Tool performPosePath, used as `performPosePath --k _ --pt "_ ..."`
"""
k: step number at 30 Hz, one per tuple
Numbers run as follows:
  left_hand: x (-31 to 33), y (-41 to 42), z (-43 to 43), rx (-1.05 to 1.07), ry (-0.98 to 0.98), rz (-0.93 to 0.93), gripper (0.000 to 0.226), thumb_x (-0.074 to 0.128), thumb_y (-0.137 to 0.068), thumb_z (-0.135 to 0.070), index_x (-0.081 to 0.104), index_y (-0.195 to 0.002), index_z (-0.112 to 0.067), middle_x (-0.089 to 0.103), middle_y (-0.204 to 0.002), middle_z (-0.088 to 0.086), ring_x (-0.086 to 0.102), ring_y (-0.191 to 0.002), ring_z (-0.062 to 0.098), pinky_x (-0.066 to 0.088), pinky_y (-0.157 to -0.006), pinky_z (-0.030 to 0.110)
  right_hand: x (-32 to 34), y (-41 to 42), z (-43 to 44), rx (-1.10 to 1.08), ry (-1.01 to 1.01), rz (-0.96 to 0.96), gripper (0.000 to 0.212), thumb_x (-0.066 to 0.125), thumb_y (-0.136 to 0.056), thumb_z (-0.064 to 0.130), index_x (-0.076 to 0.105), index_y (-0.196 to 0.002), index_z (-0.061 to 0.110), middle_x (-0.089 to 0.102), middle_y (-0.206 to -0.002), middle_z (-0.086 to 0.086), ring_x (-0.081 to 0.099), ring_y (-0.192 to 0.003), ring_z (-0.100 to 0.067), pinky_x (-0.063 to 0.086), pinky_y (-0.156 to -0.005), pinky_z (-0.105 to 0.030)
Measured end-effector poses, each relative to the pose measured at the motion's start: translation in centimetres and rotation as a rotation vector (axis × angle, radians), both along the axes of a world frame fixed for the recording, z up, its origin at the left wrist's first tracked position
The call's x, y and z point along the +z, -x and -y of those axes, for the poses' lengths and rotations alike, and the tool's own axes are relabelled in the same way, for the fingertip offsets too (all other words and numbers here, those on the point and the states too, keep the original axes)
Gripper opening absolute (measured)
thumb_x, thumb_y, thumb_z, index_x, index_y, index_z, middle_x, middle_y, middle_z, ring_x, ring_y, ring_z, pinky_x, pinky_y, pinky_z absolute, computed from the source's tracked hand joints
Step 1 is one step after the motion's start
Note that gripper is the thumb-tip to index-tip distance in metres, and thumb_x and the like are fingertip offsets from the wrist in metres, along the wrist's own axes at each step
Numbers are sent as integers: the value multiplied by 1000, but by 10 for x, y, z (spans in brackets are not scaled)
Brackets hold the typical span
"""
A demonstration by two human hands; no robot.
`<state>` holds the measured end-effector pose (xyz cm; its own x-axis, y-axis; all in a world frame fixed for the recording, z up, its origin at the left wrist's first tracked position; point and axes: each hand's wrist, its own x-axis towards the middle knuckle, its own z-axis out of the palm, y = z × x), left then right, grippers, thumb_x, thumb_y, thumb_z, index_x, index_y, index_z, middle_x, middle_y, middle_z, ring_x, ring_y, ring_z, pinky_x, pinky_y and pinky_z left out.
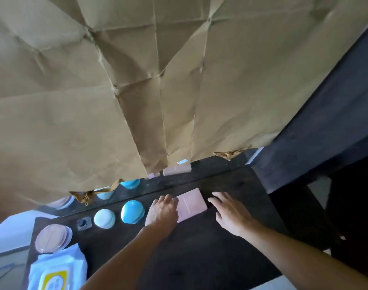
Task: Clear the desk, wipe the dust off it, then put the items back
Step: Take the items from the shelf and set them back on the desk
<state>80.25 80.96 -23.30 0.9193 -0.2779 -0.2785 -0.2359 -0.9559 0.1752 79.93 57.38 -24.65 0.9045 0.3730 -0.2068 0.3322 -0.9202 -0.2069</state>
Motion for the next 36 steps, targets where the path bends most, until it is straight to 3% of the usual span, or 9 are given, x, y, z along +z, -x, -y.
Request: performPosePath --k 7,14,23,27,30,36 --pt "38 37 109 -64 47 66 24 41 -94 -28 55 -111 -19 60 -112 3 58 -106 24 47 -88 36 28 61 106 -152 -76 111 35 67 -74 16 62 -109 18 62 -104 3 63 -95 -19 54 -68 -31" --pt "78 91 234 -158 159 202 22 43 -91 -28 55 -106 -18 60 -108 3 58 -101 27 45 -79 36 75 125 221 -293 -61 193 37 52 -88 24 55 -124 20 57 -120 2 53 -113 -18 47 -86 -33" --pt "149 88 353 -271 396 416 27 46 -94 -23 58 -116 -15 58 -108 2 59 -95 23 52 -78 37 138 145 330 -436 -114 330 36 52 -89 24 56 -124 21 57 -116 3 58 -106 -18 48 -80 -31" --pt "175 54 389 -283 394 560 30 47 -94 -18 57 -121 -13 56 -115 5 52 -106 23 48 -91 36 160 120 352 -414 -120 417 35 53 -91 25 56 -125 20 58 -113 4 59 -96 -13 44 -74 -21" --pt "195 20 415 -184 307 602 39 46 -92 -17 50 -130 -12 46 -129 8 43 -116 27 39 -101 37 175 91 366 -383 -130 468 34 53 -91 25 56 -124 21 57 -111 4 59 -97 -14 47 -77 -22" --pt "225 -54 443 99 170 464 45 52 -85 -19 43 -127 -9 33 -139 15 23 -136 36 19 -113 50 202 26 389 -336 -169 582 31 55 -89 20 59 -120 18 57 -112 3 56 -103 -16 47 -77 -27"
